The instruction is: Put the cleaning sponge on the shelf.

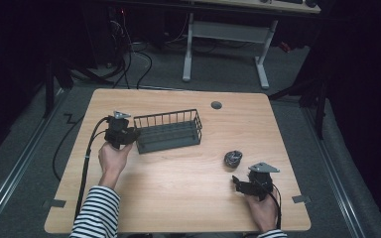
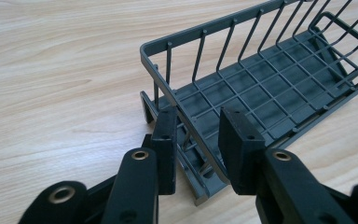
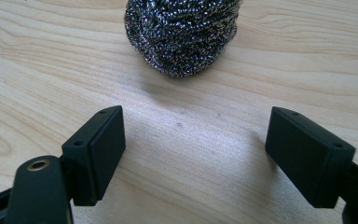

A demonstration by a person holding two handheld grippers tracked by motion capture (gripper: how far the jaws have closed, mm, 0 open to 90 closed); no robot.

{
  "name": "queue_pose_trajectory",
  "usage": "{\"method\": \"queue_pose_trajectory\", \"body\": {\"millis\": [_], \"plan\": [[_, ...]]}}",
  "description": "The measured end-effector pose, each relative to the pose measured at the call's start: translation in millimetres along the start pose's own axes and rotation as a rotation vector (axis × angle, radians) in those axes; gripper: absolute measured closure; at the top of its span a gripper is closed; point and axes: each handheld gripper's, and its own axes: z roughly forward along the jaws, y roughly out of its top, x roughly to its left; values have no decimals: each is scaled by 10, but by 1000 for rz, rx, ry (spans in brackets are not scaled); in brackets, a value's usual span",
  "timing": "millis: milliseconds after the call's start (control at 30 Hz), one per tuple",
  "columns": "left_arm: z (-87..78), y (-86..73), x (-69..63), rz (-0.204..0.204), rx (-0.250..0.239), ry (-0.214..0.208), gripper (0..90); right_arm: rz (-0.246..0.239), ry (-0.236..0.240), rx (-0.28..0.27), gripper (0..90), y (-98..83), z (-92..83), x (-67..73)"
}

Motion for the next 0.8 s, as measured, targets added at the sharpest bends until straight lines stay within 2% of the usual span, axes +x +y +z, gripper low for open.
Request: {"method": "queue_pose_trajectory", "body": {"millis": [100, 233, 800], "plan": [[-6, -13, -100, 23, 1, -13, 683, 0, 0, 0, 200, 0, 0, 0], [-6, -42, -198, 28, -13, -34, 679, 0, 0, 0, 200, 0, 0, 0], [-18, -85, -481, 51, -17, -75, 658, -1, 0, 0, 200, 0, 0, 0]]}}
